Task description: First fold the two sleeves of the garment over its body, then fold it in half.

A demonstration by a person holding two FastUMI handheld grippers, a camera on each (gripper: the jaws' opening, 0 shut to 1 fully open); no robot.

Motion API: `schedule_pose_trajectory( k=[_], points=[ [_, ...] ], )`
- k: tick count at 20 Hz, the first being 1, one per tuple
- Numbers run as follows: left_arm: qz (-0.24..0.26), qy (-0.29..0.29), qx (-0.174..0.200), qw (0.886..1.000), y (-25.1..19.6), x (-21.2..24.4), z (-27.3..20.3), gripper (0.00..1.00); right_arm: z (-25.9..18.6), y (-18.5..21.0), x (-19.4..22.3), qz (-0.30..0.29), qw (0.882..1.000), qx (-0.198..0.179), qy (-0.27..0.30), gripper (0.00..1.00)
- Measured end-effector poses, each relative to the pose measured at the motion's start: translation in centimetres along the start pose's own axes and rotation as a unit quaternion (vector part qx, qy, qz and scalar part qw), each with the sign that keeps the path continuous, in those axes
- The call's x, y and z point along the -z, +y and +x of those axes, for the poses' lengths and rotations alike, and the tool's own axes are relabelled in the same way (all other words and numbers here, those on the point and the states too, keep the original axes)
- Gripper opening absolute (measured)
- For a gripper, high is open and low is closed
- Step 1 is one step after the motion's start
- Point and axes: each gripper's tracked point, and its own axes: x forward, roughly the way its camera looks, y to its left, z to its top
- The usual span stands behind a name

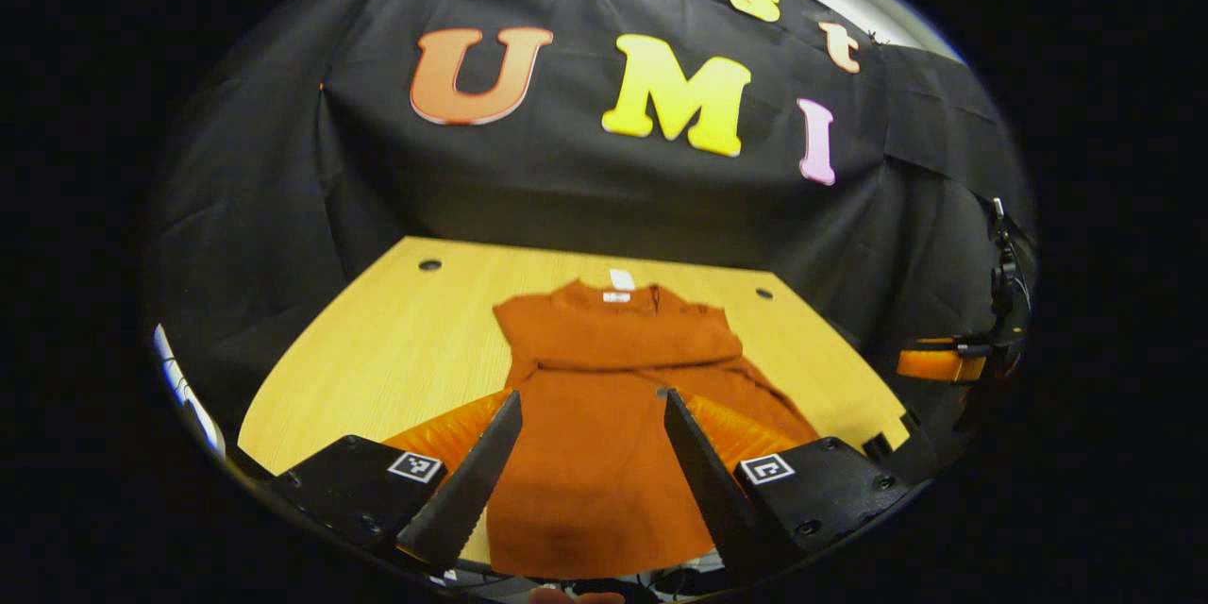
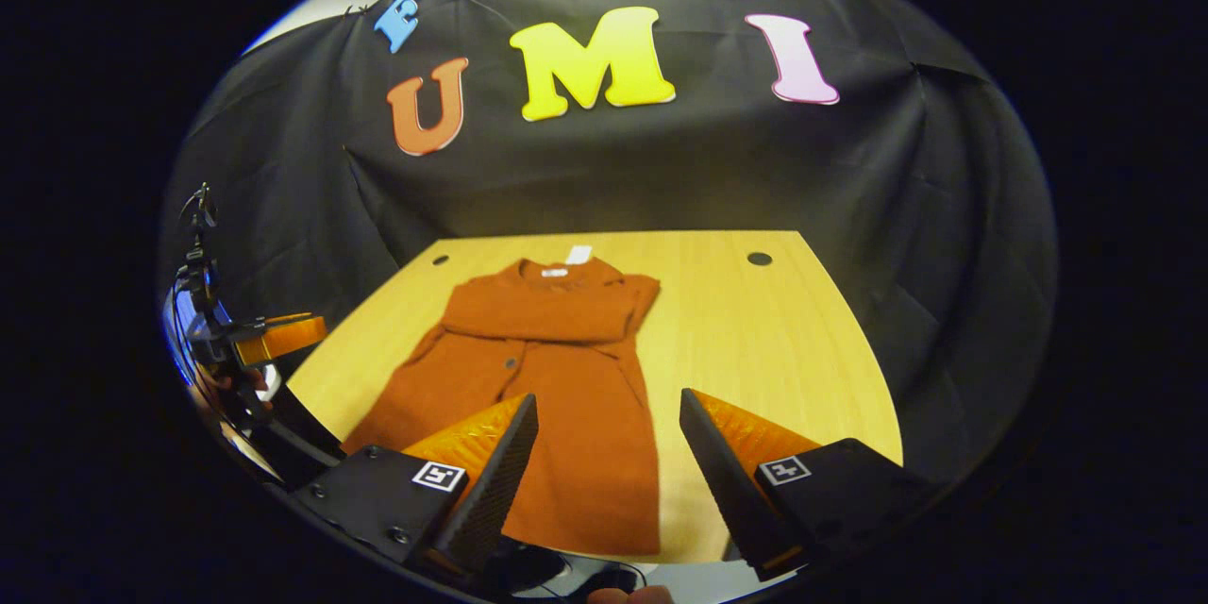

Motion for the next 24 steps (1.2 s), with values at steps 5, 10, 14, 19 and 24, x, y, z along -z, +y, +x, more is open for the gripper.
schedule_pose_trajectory(
  k=[5,10,14,19,24],
  points=[
    [-0.055,0.12,0.027,0.991,3.0,11.0,-1.9,0.99,-1.0,-3.3,8.0,0.013,0.996,0.029,0.079,0.97],
    [-0.085,0.195,0.03,0.977,4.6,16.7,-1.9,0.99,-0.2,-4.1,12.9,0.027,0.99,0.048,0.13,0.97],
    [-0.129,0.208,0.031,0.969,4.5,17.7,-1.6,0.98,0.0,-3.6,14.4,0.033,0.987,0.055,0.148,0.97],
    [-0.152,0.204,0.021,0.967,4.2,17.5,-0.5,0.87,0.9,-2.7,15.4,0.026,0.986,0.05,0.158,0.97],
    [-0.127,0.224,0.029,0.966,2.9,17.8,0.7,0.49,2.4,-1.7,16.5,0.04,0.983,0.04,0.177,0.92]
  ],
)
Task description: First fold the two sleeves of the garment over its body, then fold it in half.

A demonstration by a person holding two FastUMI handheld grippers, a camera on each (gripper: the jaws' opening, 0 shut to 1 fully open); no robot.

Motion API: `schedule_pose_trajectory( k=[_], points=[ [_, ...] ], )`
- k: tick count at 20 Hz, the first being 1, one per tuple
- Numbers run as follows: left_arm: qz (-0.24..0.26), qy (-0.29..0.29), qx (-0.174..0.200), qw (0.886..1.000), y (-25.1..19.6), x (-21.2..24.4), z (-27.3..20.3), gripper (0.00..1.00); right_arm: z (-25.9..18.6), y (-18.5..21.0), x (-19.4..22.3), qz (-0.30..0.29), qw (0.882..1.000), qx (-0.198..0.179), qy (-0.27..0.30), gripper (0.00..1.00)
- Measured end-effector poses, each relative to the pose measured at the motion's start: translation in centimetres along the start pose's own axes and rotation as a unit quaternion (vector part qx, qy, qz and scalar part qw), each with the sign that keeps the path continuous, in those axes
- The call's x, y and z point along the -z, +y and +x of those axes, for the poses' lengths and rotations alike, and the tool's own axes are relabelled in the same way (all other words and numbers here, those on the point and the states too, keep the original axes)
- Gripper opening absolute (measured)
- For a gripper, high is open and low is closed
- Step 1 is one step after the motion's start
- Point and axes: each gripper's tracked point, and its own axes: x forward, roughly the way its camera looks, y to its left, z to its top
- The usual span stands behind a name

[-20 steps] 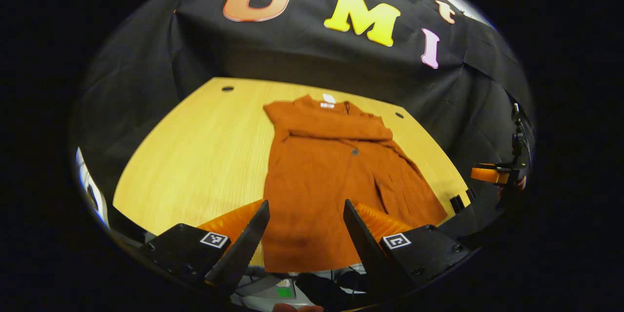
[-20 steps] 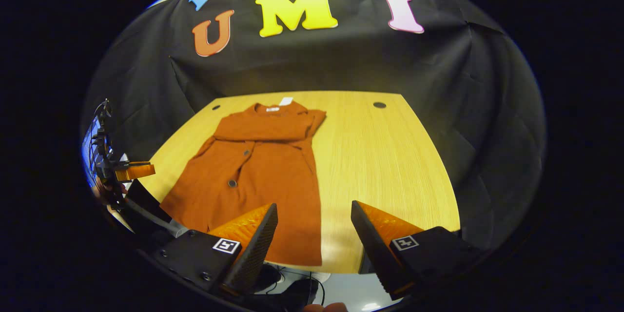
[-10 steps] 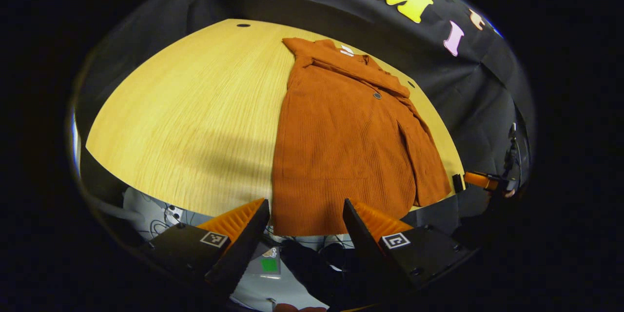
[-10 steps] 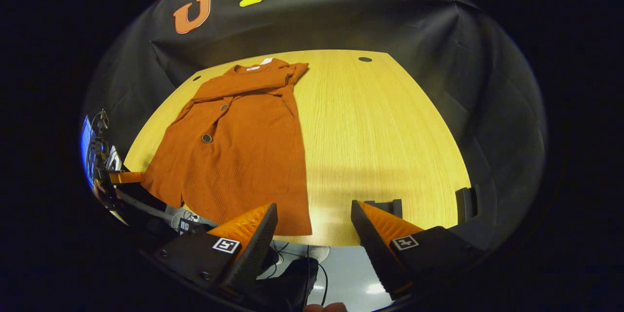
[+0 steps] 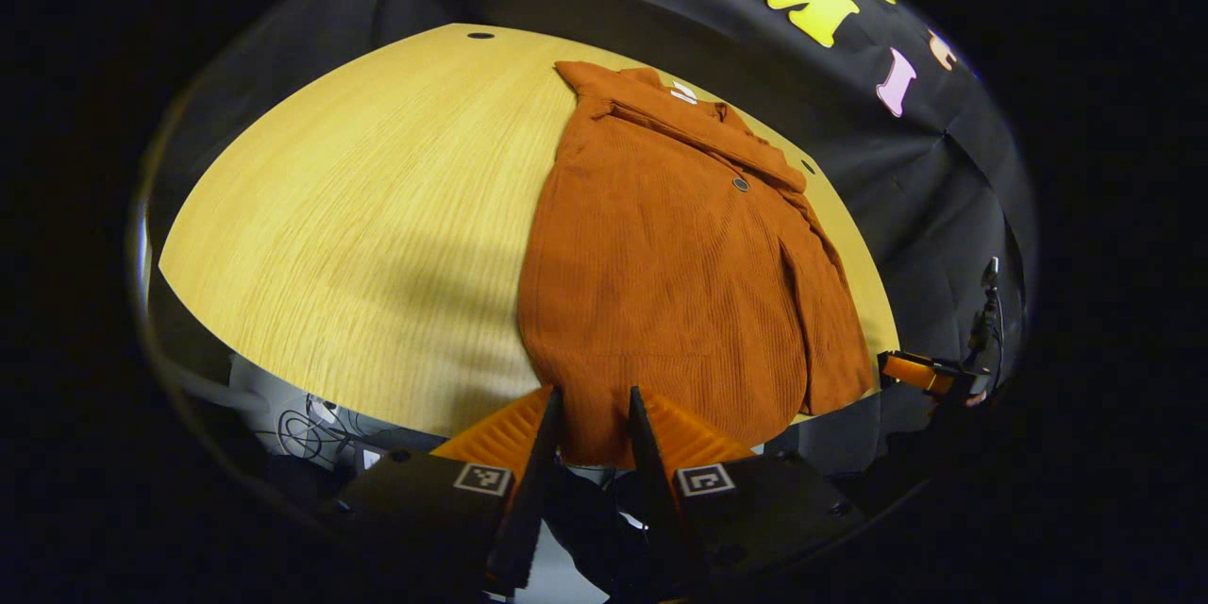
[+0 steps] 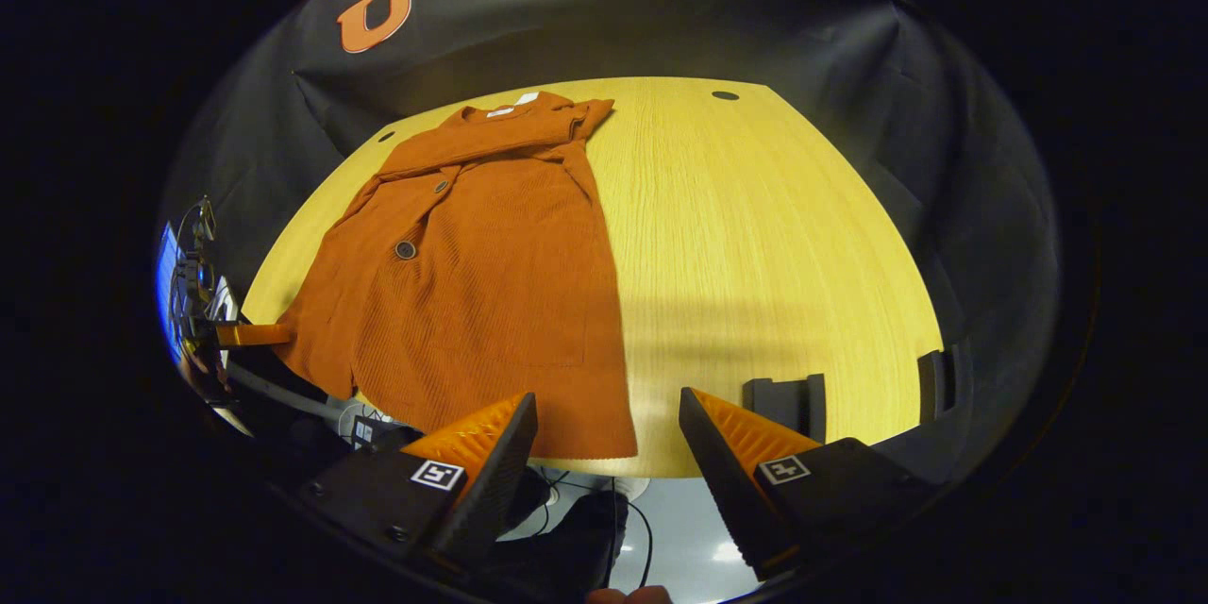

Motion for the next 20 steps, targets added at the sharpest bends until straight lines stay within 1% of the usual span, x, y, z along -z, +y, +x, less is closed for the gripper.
schedule_pose_trajectory(
  k=[1,2,3,4,5,6,7,8,9,10,11,12,13,15,16,18,20],
  points=[
    [0.005,-0.001,-0.004,1.0,0.1,-0.2,0.2,0.44,0.6,-0.1,0.3,0.003,1.0,0.002,0.006,0.97],
    [0.009,0.001,-0.009,1.0,0.1,-0.2,0.4,0.31,1.2,0.0,0.5,0.007,1.0,0.002,0.01,0.97],
    [0.012,0.003,-0.013,1.0,0.1,-0.3,0.5,0.24,1.8,0.2,0.9,0.009,1.0,0.006,0.016,0.92],
    [0.014,0.004,-0.016,1.0,0.2,-0.4,0.7,0.17,2.5,0.4,1.3,0.009,1.0,0.01,0.026,0.97],
    [0.015,0.005,-0.019,1.0,0.3,-0.4,0.7,0.14,2.7,0.9,2.0,0.007,0.999,0.012,0.039,0.97],
    [0.014,0.006,-0.02,1.0,0.3,-0.5,0.7,0.11,2.4,1.0,1.6,-0.011,0.999,0.02,0.028,0.97],
    [0.011,0.009,-0.021,1.0,0.3,-0.5,0.8,0.1,3.0,1.2,1.9,-0.027,0.998,0.028,0.039,0.93],
    [0.007,0.009,-0.02,1.0,0.2,-0.5,0.8,0.08,3.1,1.3,1.8,-0.041,0.998,0.038,0.038,0.98],
    [0.003,0.01,-0.02,1.0,0.1,-0.6,0.9,0.07,3.2,1.8,1.9,-0.048,0.997,0.04,0.043,0.94],
    [0.001,0.01,-0.02,1.0,0.0,-0.8,1.1,0.06,3.3,2.4,1.8,-0.049,0.997,0.036,0.042,0.96],
    [0.002,0.011,-0.021,1.0,0.0,-0.9,1.1,0.05,3.4,2.7,1.9,-0.054,0.997,0.033,0.044,0.84],
    [0.004,0.01,-0.021,1.0,-0.2,-0.9,1.3,0.04,3.4,3.2,1.9,-0.055,0.997,0.028,0.047,0.69],
    [0.007,0.009,-0.02,1.0,-0.4,-1.0,1.4,0.04,3.5,3.5,1.9,-0.05,0.997,0.023,0.047,0.58],
    [0.01,0.01,-0.016,1.0,-0.5,-1.1,1.5,0.03,3.5,3.7,1.8,-0.032,0.998,0.021,0.053,0.19],
    [0.01,0.011,-0.012,1.0,-0.7,-1.2,1.3,0.03,3.6,3.7,1.7,-0.021,0.998,0.021,0.057,0.11],
    [0.006,0.008,0.001,1.0,-1.1,-1.9,1.0,0.03,3.1,3.9,1.6,0.01,0.998,0.015,0.064,0.11],
    [0.004,0.002,0.015,1.0,-1.5,-2.6,0.2,0.03,1.7,4.2,0.7,0.039,0.997,0.0,0.06,0.11]
  ],
)
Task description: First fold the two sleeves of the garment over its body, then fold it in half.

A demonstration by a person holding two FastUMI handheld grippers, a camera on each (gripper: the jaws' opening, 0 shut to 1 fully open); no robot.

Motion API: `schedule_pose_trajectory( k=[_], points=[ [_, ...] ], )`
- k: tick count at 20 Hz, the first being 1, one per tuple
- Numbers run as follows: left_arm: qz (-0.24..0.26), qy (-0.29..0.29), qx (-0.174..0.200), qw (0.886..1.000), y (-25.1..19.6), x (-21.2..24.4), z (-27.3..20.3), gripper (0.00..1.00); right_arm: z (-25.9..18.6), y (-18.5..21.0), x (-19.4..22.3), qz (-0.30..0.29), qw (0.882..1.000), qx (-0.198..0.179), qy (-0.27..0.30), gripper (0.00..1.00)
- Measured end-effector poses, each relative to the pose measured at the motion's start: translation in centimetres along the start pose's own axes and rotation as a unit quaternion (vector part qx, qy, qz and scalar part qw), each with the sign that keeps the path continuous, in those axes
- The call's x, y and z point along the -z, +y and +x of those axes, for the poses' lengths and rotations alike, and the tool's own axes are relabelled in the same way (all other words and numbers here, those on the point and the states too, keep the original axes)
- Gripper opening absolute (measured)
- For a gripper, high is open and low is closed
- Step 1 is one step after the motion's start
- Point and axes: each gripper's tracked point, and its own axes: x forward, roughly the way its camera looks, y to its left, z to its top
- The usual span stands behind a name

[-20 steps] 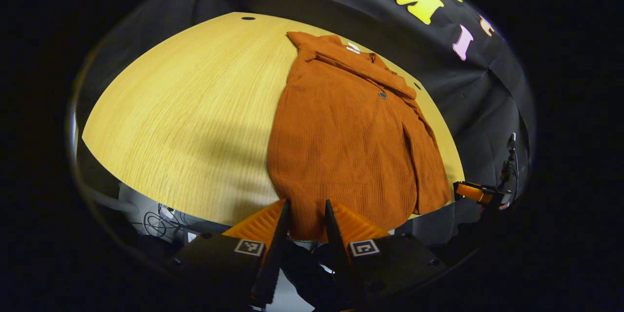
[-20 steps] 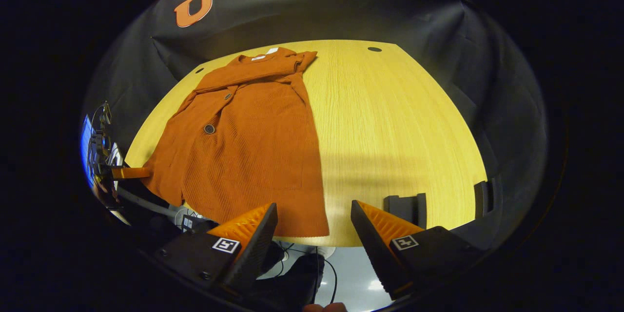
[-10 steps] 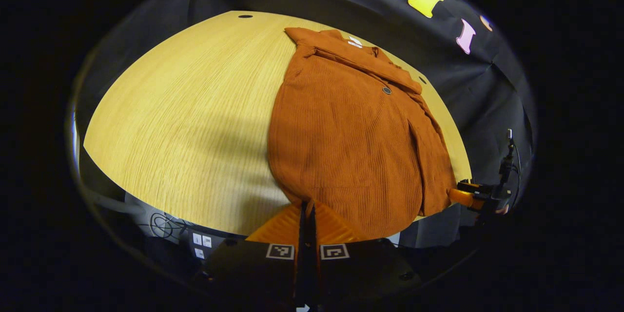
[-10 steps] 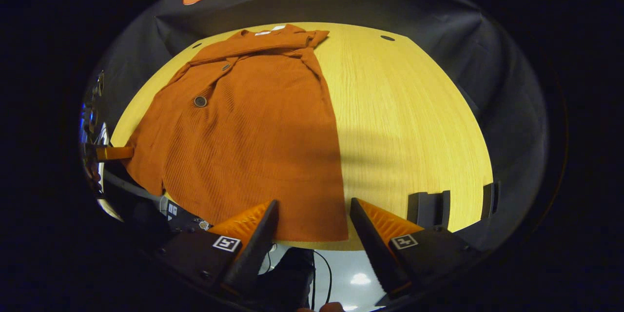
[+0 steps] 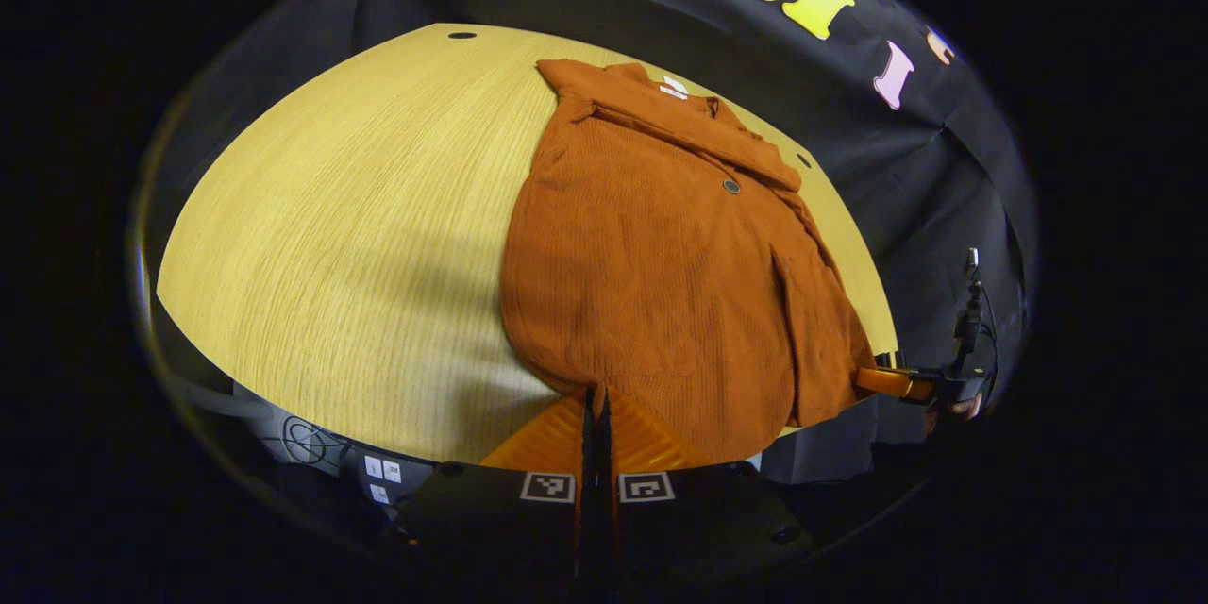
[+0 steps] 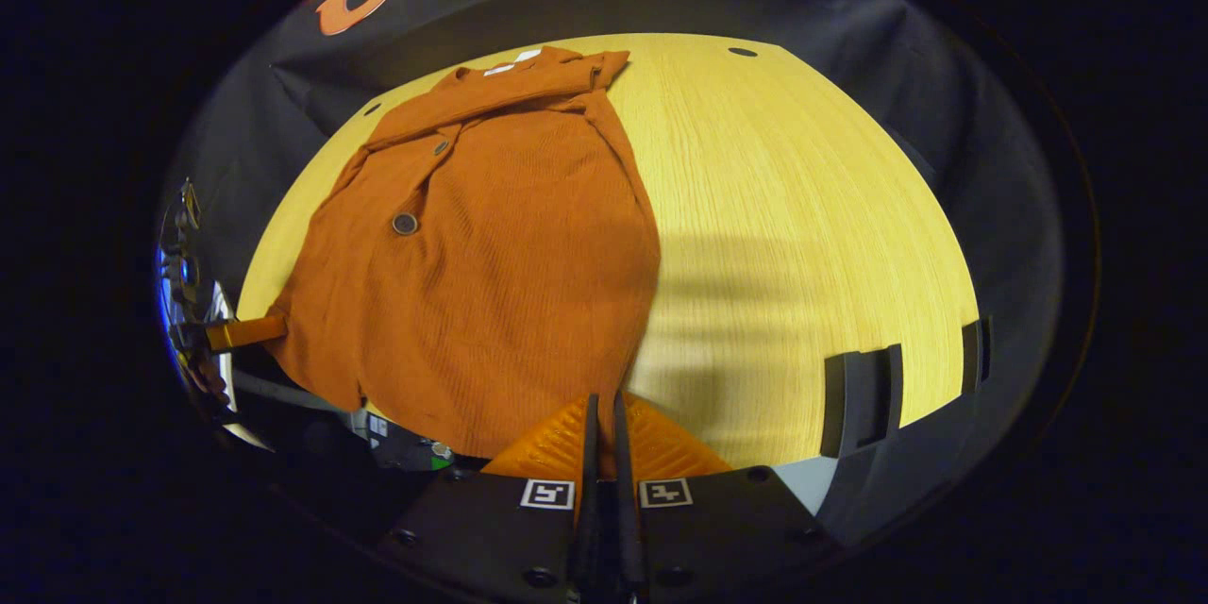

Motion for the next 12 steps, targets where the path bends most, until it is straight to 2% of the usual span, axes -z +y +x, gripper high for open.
schedule_pose_trajectory(
  k=[3,8,9,12],
  points=[
    [0.006,-0.001,0.015,1.0,-0.2,-0.1,-1.8,0.03,-2.1,1.0,-1.2,0.043,0.999,-0.029,-0.009,0.11],
    [0.015,-0.01,0.045,0.999,-0.8,-1.0,-4.1,0.03,-5.8,2.3,-3.0,0.059,0.996,-0.048,-0.037,0.1],
    [0.021,-0.019,0.051,0.998,-1.2,-1.8,-4.4,0.03,-6.4,2.9,-3.8,0.071,0.995,-0.059,-0.042,0.01],
    [0.041,-0.038,0.071,0.996,-2.7,-4.1,-5.0,0.03,-6.7,3.9,-5.3,0.075,0.994,-0.069,-0.046,0.0]
  ],
)
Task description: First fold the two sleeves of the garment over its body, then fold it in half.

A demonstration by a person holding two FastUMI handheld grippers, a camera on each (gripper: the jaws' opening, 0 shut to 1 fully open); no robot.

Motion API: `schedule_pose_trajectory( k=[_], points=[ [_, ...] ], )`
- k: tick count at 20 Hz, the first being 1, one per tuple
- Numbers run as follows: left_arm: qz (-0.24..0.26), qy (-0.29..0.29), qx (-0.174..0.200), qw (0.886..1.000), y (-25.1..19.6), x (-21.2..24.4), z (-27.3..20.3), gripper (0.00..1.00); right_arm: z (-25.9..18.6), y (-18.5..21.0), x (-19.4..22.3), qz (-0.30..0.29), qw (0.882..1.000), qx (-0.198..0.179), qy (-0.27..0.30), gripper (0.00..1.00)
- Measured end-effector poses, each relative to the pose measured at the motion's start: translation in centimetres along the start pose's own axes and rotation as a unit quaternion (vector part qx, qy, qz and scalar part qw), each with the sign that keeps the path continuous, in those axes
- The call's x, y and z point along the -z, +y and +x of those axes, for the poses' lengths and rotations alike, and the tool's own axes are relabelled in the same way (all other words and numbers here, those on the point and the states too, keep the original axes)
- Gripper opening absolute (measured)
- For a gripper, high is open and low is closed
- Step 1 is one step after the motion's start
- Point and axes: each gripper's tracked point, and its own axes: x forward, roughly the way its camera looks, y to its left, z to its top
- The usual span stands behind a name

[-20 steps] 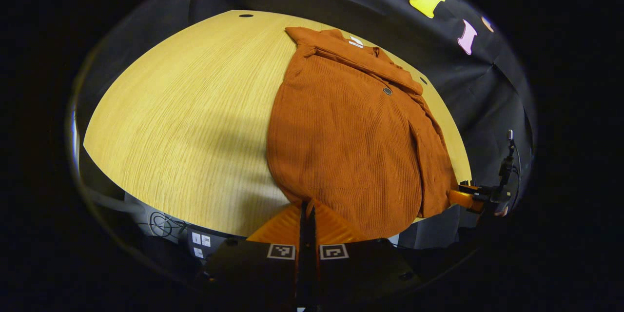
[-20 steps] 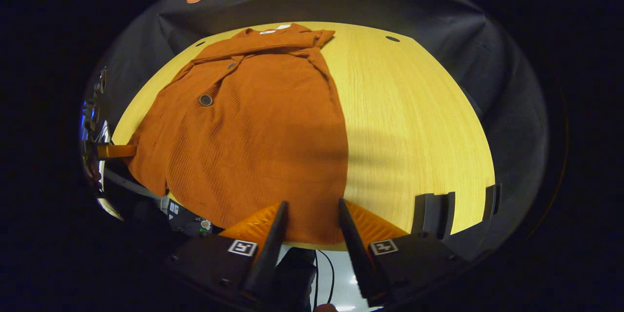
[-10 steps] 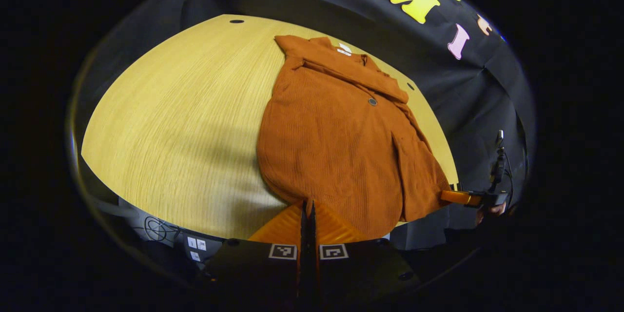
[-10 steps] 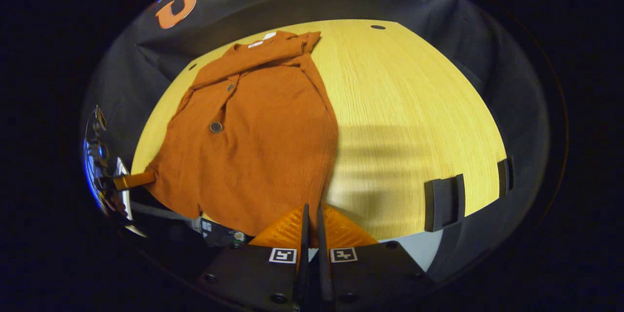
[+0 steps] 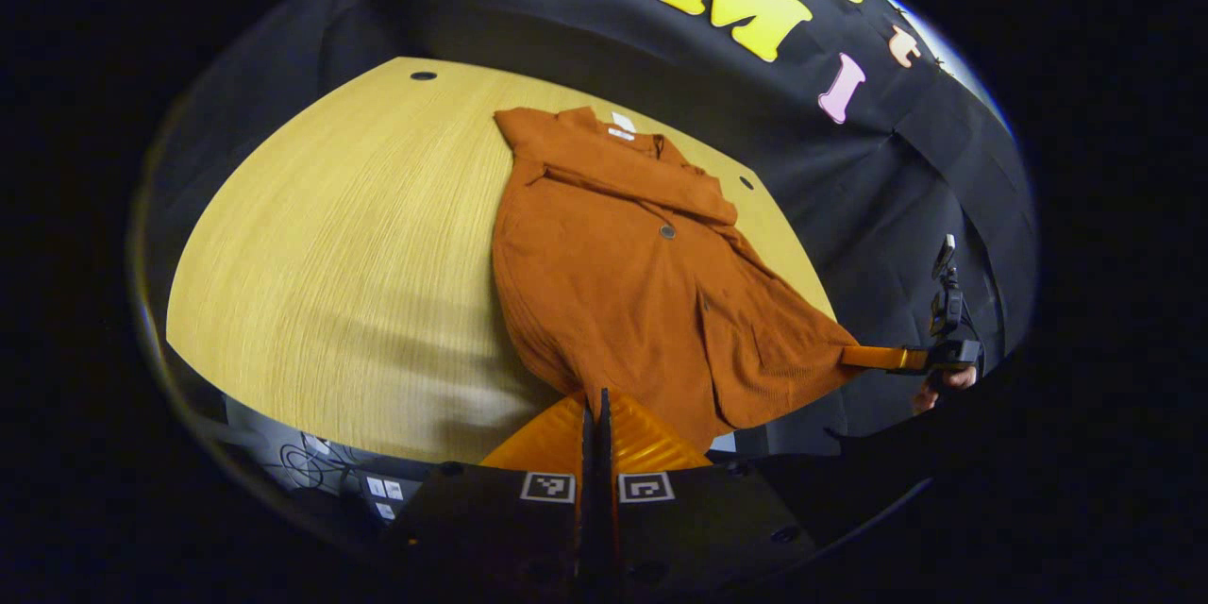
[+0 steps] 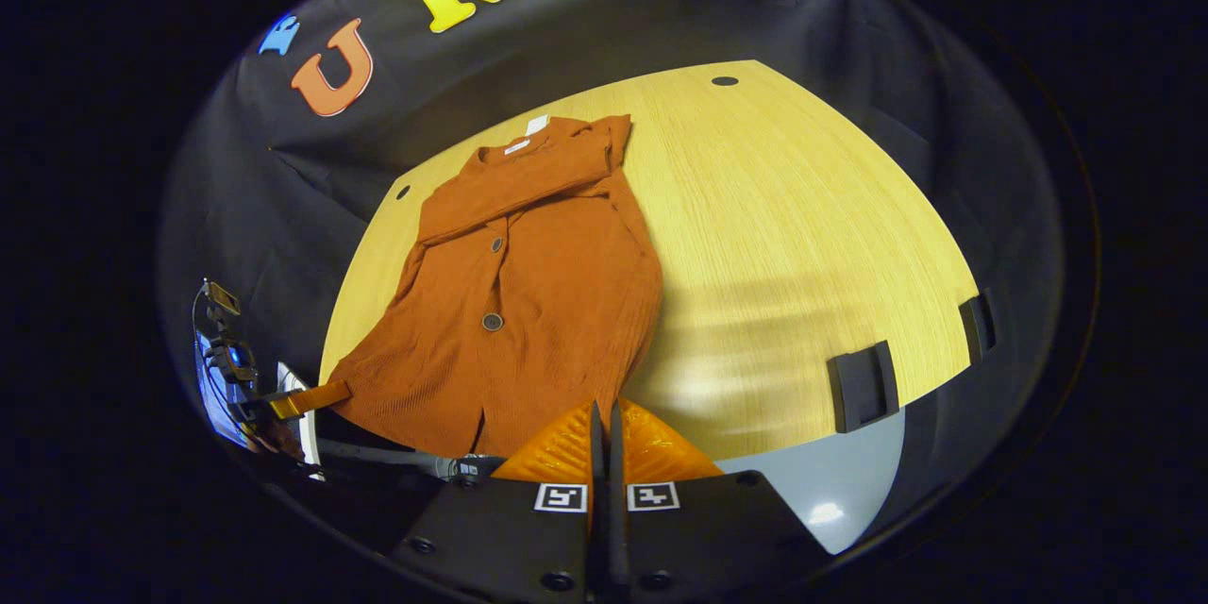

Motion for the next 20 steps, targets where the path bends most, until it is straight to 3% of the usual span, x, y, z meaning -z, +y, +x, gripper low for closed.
schedule_pose_trajectory(
  k=[5,15,20],
  points=[
    [0.015,-0.033,0.02,0.999,-2.2,-5.7,-0.3,0.02,-1.3,3.8,-5.4,-0.005,0.999,-0.039,-0.035,0.01],
    [0.021,-0.096,0.017,0.995,-5.0,-20.5,-3.9,0.03,-7.0,9.3,-21.5,-0.032,0.983,-0.125,-0.134,0.01],
    [0.042,-0.084,-0.011,0.996,-3.0,-28.7,-1.5,0.03,-3.7,10.0,-29.5,-0.007,0.98,-0.15,-0.133,0.01]
  ],
)
